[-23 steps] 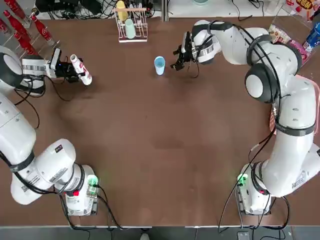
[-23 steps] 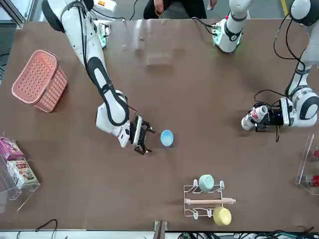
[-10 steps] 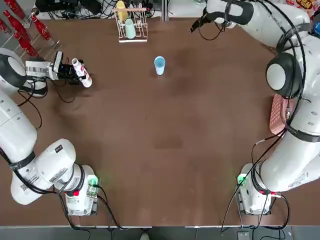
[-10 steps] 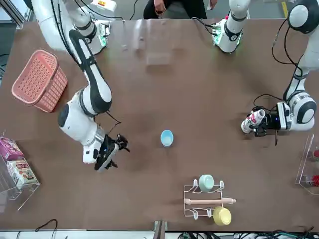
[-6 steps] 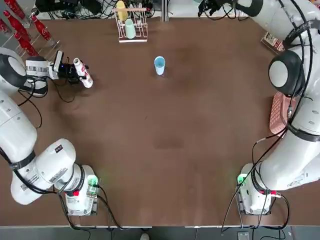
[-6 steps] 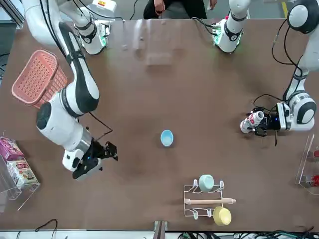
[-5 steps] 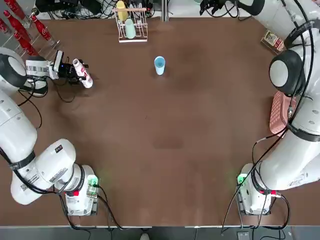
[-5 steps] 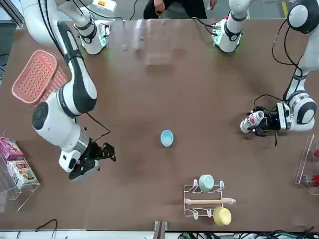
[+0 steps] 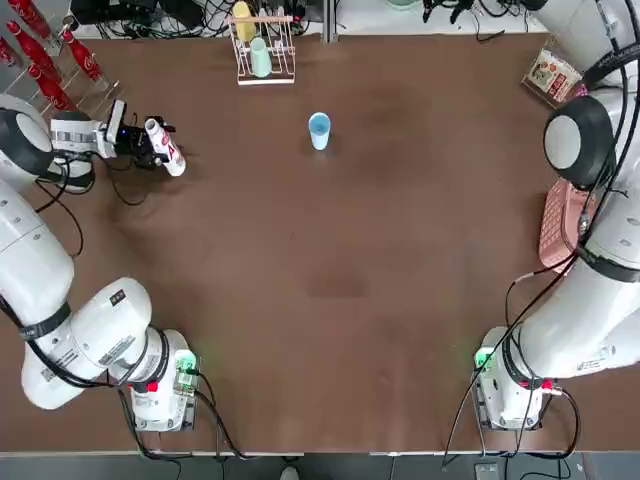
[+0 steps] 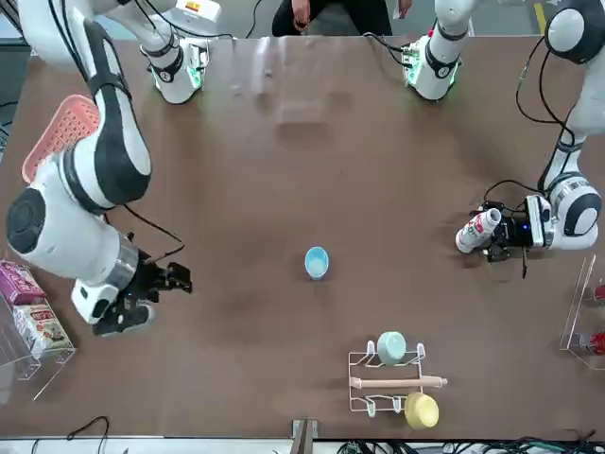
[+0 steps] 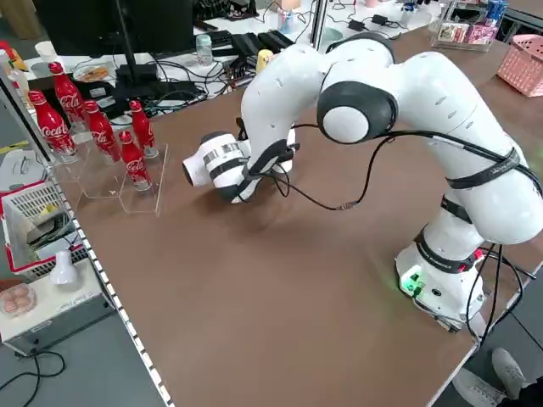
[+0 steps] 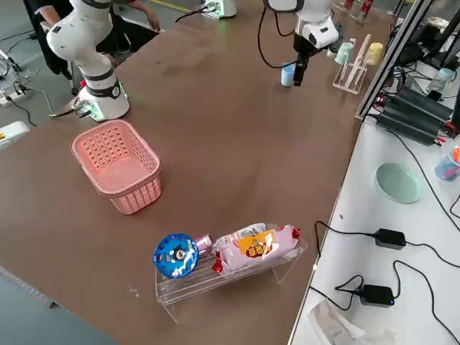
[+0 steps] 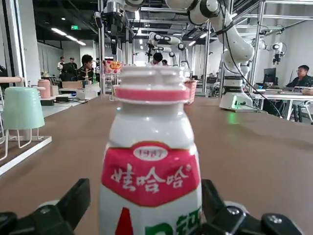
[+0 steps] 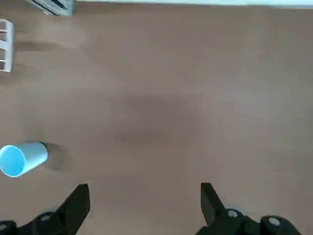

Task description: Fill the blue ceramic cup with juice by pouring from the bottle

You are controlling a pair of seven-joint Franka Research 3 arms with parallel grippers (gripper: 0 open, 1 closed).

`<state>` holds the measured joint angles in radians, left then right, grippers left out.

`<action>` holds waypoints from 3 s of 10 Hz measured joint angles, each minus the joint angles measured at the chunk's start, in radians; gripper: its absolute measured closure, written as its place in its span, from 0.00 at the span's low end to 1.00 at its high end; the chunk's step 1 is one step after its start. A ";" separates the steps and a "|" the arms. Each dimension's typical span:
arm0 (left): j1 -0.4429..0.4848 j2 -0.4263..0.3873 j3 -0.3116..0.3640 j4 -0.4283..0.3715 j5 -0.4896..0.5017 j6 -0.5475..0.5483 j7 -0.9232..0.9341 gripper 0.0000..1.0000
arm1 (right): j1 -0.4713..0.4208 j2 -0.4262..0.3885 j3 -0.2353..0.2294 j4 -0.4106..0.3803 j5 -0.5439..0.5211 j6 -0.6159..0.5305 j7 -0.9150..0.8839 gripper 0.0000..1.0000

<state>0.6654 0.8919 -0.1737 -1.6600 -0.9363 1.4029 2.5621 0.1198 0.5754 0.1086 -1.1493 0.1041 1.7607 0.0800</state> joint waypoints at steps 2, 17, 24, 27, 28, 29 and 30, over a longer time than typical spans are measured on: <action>0.012 0.000 0.005 0.003 0.017 0.000 0.000 0.00 | -0.049 -0.001 -0.001 0.025 -0.062 -0.072 0.004 0.00; 0.067 -0.097 0.019 0.102 0.197 -0.005 -0.058 0.00 | -0.125 -0.502 -0.123 -0.361 -0.087 -0.145 0.012 0.00; -0.070 -0.336 0.010 0.163 0.382 0.018 -0.549 0.00 | -0.087 -0.553 -0.124 -0.365 -0.107 -0.202 0.029 0.00; -0.185 -0.433 0.007 0.177 0.465 0.062 -0.808 0.00 | -0.083 -0.553 -0.124 -0.366 -0.107 -0.203 0.029 0.00; -0.220 -0.460 0.006 0.179 0.493 0.071 -0.899 0.00 | -0.082 -0.553 -0.124 -0.367 -0.107 -0.204 0.030 0.00; -0.256 -0.487 0.006 0.179 0.522 0.084 -0.979 0.00 | -0.082 -0.553 -0.124 -0.367 -0.107 -0.205 0.030 0.00; -0.292 -0.510 0.006 0.179 0.554 0.113 -1.055 0.00 | -0.081 -0.553 -0.124 -0.368 -0.107 -0.208 0.030 0.00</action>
<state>0.3730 0.3815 -0.1678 -1.4806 -0.3824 1.5164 1.5073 0.0386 0.0227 -0.0154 -1.5169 -0.0029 1.5531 0.1103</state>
